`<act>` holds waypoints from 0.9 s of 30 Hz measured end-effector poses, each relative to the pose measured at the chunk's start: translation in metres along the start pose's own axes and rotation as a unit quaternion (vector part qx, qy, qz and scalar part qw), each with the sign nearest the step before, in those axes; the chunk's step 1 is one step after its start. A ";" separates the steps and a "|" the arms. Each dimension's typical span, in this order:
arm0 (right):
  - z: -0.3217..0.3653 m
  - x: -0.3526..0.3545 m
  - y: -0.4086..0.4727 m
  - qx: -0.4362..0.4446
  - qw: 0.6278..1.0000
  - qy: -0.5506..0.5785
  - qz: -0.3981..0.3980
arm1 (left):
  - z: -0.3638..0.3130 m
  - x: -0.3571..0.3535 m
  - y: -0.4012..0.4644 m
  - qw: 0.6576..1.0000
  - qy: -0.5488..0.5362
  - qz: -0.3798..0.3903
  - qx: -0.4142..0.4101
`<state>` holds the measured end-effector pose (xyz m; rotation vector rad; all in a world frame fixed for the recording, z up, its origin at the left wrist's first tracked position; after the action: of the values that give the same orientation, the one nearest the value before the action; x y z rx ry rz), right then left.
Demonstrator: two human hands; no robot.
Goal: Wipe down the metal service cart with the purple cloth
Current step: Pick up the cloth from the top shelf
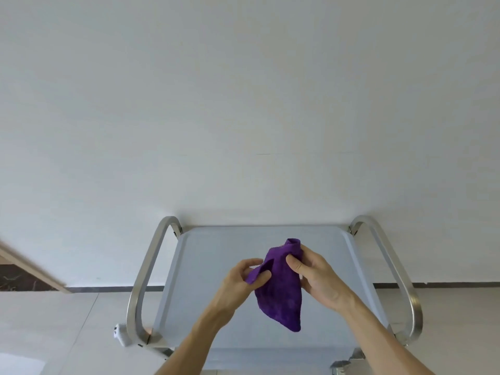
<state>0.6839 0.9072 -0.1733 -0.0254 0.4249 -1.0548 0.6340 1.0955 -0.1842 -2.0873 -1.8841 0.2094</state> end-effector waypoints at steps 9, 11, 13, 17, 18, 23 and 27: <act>-0.013 -0.030 0.008 -0.010 0.991 0.064 -0.115 | -0.026 0.024 -0.008 1.000 -0.008 0.003 -0.013; -0.027 -0.039 0.010 -0.037 0.985 0.108 -0.127 | -0.034 0.027 -0.007 1.000 0.006 0.001 -0.015; -0.039 -0.046 0.011 -0.056 0.980 0.149 -0.124 | -0.039 0.028 -0.007 1.000 0.023 0.005 -0.020; -0.050 -0.052 0.014 -0.071 0.977 0.169 -0.108 | -0.054 0.035 -0.009 0.998 0.047 0.000 -0.044; -0.052 -0.052 0.014 -0.078 0.978 0.162 -0.109 | -0.059 0.035 -0.010 0.998 0.043 0.006 -0.052; -0.061 -0.049 0.012 -0.084 0.984 0.119 -0.100 | -0.086 0.034 -0.016 0.995 -0.018 0.032 -0.088; -0.072 -0.050 0.015 -0.082 0.969 0.210 -0.106 | -0.107 0.033 -0.016 0.994 -0.043 0.030 -0.100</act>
<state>0.6502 0.9701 -0.2269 0.0056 0.9087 -1.2354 0.6567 1.1150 -0.0753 -2.3017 -1.9666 0.1311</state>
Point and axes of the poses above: each hand's wrist, its own y-axis towards the middle knuckle, its own x-axis out of the back of the hand, z = x × y, the point moved 4 cm from there along y, towards the middle knuckle, and after that the axes turned 6 degrees about y, right-handed, at the moved point
